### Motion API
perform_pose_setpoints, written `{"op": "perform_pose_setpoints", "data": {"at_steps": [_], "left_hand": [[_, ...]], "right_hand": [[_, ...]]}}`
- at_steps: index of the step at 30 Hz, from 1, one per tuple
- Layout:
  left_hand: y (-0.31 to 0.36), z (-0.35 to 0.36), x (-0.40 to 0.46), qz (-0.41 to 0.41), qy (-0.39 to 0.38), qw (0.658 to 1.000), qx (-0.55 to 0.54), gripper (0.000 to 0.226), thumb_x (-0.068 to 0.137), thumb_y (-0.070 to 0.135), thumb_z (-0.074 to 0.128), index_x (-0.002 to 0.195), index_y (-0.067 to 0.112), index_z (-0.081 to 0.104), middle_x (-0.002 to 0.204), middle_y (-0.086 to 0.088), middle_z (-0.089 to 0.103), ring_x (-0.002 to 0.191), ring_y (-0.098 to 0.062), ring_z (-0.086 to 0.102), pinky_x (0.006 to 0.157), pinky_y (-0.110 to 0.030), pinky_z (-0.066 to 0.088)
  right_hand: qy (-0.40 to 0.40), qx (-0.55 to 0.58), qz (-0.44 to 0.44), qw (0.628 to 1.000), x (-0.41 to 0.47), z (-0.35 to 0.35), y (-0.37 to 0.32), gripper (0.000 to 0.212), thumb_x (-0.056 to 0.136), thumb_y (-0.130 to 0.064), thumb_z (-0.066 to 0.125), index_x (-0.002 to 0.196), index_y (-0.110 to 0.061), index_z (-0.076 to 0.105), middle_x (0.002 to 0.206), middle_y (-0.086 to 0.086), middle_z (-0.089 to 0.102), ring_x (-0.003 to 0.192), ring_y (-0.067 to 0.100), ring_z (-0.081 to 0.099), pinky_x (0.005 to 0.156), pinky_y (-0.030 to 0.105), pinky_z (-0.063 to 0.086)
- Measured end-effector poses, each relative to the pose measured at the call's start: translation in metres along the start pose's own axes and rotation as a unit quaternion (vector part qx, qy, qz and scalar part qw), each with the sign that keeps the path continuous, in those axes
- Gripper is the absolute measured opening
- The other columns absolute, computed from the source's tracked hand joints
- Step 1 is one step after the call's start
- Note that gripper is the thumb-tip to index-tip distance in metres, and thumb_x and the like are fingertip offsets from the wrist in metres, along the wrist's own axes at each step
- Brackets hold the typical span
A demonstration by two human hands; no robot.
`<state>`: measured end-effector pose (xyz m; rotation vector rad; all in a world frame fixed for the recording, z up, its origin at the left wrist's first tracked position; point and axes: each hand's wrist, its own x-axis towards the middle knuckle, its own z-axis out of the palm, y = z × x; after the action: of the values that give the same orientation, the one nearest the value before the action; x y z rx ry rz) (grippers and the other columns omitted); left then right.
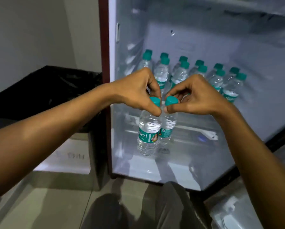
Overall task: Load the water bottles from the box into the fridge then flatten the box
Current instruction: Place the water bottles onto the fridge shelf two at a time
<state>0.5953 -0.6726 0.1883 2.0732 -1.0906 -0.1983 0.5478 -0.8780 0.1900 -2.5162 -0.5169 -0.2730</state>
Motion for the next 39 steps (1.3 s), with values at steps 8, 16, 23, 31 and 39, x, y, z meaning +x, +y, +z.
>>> {"op": "perform_pose_setpoints", "data": {"at_steps": [8, 16, 23, 31, 39], "left_hand": [[0.037, -0.025, 0.083, 0.076, 0.031, 0.996, -0.017, 0.024, 0.051, 0.031, 0.080, 0.064, 0.011, 0.076, 0.060, -0.010, 0.068, 0.052, -0.011, 0.052, 0.052, -0.038, 0.047], [0.056, -0.026, 0.142, 0.052, 0.133, 0.986, -0.088, 0.031, 0.053, 0.029, 0.085, 0.064, 0.002, 0.073, 0.055, -0.019, 0.064, 0.042, -0.017, 0.050, 0.042, -0.025, 0.042], [0.072, -0.005, 0.152, 0.046, 0.317, 0.941, -0.110, 0.027, 0.062, 0.026, 0.085, 0.068, 0.003, 0.073, 0.059, -0.010, 0.068, 0.041, -0.011, 0.060, 0.041, -0.030, 0.055], [0.069, -0.020, 0.156, 0.085, 0.431, 0.895, -0.071, 0.020, 0.062, 0.023, 0.077, 0.069, 0.005, 0.073, 0.061, -0.019, 0.066, 0.051, -0.028, 0.066, 0.039, -0.043, 0.052], [0.027, -0.049, 0.169, 0.093, 0.524, 0.845, -0.047, 0.022, 0.071, 0.027, 0.071, 0.068, 0.005, 0.067, 0.062, -0.012, 0.066, 0.059, -0.032, 0.066, 0.047, -0.045, 0.055]], "right_hand": [[0.118, -0.015, 0.046, 0.992, 0.009, -0.073, 0.017, 0.034, 0.058, -0.039, 0.086, 0.086, -0.022, 0.078, 0.075, -0.004, 0.075, 0.065, 0.013, 0.069, 0.064, 0.027, 0.058], [0.273, -0.041, 0.065, 0.959, 0.004, -0.107, 0.050, 0.029, 0.067, -0.030, 0.088, 0.091, -0.020, 0.075, 0.085, -0.005, 0.074, 0.068, 0.008, 0.066, 0.068, 0.024, 0.056], [0.457, -0.064, 0.055, 0.886, -0.014, -0.119, 0.065, 0.022, 0.070, -0.021, 0.087, 0.089, -0.022, 0.075, 0.080, -0.005, 0.071, 0.066, 0.004, 0.062, 0.071, 0.024, 0.057], [0.541, -0.049, 0.045, 0.839, -0.011, -0.136, 0.081, 0.026, 0.072, -0.032, 0.084, 0.095, -0.022, 0.076, 0.077, -0.011, 0.069, 0.064, 0.000, 0.063, 0.069, 0.020, 0.056], [0.614, 0.043, 0.053, 0.786, 0.034, -0.119, 0.087, 0.034, 0.073, -0.032, 0.085, 0.103, -0.028, 0.069, 0.079, -0.008, 0.069, 0.066, 0.006, 0.065, 0.070, 0.022, 0.058]]}}
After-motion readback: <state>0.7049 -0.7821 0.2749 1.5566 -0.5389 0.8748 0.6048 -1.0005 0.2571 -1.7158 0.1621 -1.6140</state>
